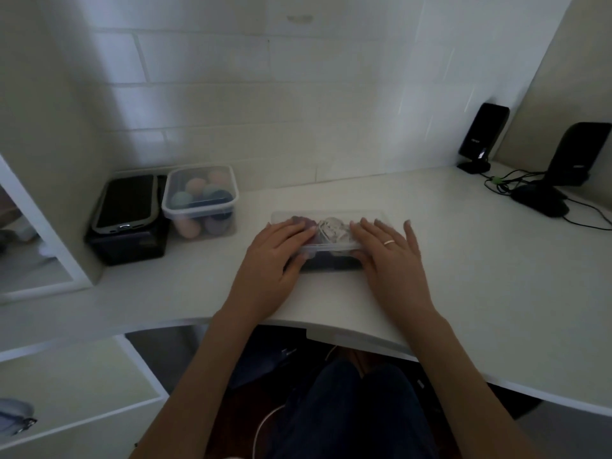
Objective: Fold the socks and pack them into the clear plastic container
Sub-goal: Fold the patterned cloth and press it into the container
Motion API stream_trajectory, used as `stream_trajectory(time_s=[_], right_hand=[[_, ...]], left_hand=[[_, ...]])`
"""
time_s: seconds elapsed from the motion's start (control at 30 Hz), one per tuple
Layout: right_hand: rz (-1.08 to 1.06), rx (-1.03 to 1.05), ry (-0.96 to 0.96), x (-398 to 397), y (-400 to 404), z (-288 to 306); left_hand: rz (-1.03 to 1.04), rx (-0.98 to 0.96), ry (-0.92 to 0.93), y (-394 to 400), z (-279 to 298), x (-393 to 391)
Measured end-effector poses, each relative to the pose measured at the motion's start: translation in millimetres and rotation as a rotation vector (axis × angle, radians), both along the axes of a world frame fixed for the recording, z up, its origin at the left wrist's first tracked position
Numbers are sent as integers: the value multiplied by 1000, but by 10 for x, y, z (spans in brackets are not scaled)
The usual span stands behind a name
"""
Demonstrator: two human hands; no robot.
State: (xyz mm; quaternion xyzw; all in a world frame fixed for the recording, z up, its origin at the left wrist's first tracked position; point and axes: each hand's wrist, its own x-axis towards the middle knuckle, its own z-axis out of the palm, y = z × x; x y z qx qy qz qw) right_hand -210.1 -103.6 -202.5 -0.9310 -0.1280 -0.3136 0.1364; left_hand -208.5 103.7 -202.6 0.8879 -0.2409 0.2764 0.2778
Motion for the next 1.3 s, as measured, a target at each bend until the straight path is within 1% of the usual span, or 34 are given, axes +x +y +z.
stream_trajectory(time_s=[0.07, 0.13, 0.17, 0.23, 0.27, 0.3, 0.37, 0.57, 0.77, 0.93, 1.1, 1.2, 1.3], right_hand=[[12, -2, -34, 61, 14, -11], [39, -1, 9, 125, 52, 16], [53, 1, 44, 155, 89, 43], [63, -14, 105, 209, 192, 103], [59, -27, 130, 236, 248, 135], [52, -39, 156, 268, 302, 161], [34, -58, 204, 372, 391, 195], [57, -93, 269, 841, 603, 297], [92, -76, 230, 1301, 766, 216], [100, -69, 207, 1588, 892, 175], [108, -44, 174, 1759, 951, 113], [127, -18, 140, 1859, 959, 103], [150, 25, 151, 1899, 945, 89]], left_hand=[[83, 73, -39, -4, 49, -23], [232, 237, -42, -90, 212, -78], [291, 351, 2, -178, 294, -92], [397, 602, 179, -411, 389, -80], [453, 683, 272, -512, 396, -41], [497, 706, 345, -572, 390, 21], [542, 658, 416, -593, 361, 180], [608, 626, 463, -445, 407, 592], [675, 604, 536, -344, 401, 976], [677, 569, 527, -203, 393, 1214], [620, 520, 482, -51, 357, 1363], [614, 508, 483, -44, 348, 1441], [629, 506, 483, -73, 326, 1484]])
